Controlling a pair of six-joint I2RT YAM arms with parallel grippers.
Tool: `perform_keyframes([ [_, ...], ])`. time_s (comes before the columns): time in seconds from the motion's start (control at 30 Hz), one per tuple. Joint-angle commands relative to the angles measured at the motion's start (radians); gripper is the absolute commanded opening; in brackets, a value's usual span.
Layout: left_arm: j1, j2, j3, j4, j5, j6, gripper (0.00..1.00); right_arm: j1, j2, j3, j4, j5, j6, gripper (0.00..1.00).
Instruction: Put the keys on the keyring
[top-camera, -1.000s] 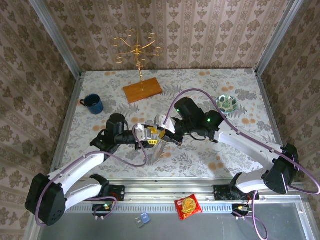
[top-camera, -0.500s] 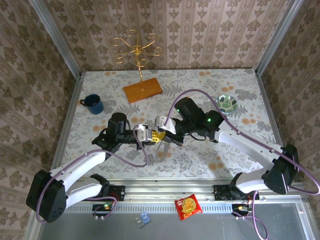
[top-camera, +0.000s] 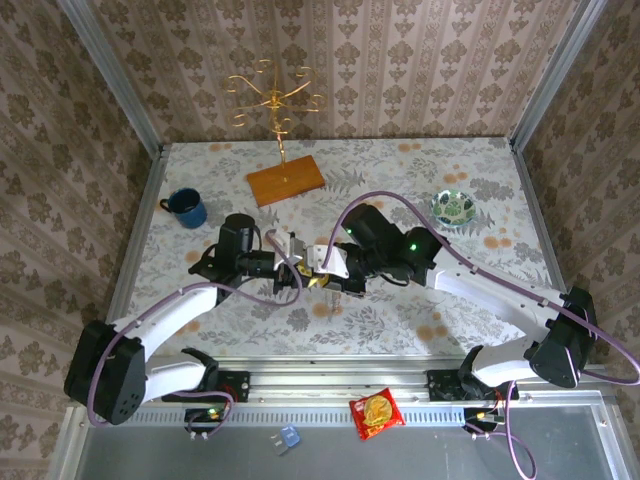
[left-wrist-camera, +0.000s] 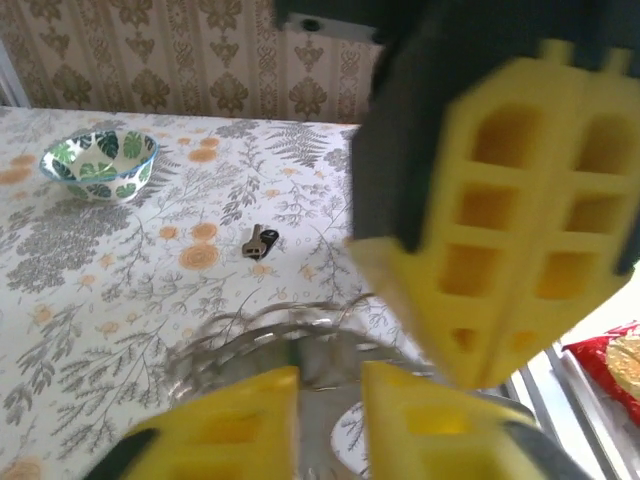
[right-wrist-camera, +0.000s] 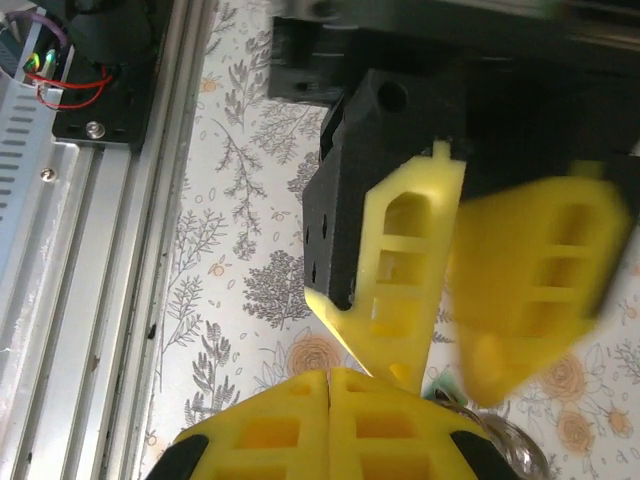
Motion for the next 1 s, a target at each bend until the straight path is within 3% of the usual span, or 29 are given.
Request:
perform_keyframes([
  [0.0,0.016,0.006,0.033,0.014,0.011,-0.089,0.41,0.015,-0.034,-0.021,0.006,0.011,-0.021,0.0],
  [0.2,0.036,-0.079,0.021,-0.081,-0.115,-0.015,0.48,0.008,-0.042,-0.05,0.042,0.019,-0.001,0.0],
  [0.37,0.046,-0.221,-0.056,-0.08,-0.172,0.063,0.43,-0.008,-0.046,-0.067,0.067,-0.008,0.034,0.0],
  [0.5,0.042,-0.295,-0.113,-0.089,-0.139,0.115,0.34,-0.017,-0.054,-0.082,0.097,-0.025,0.057,0.0],
  [0.63,0.022,-0.273,-0.117,-0.108,-0.09,0.141,0.29,-0.02,-0.055,-0.091,0.13,-0.044,0.074,0.0],
  [0.97,-0.017,-0.153,-0.081,-0.112,0.002,0.161,0.32,-0.022,-0.051,-0.116,0.207,-0.072,0.126,0.0],
])
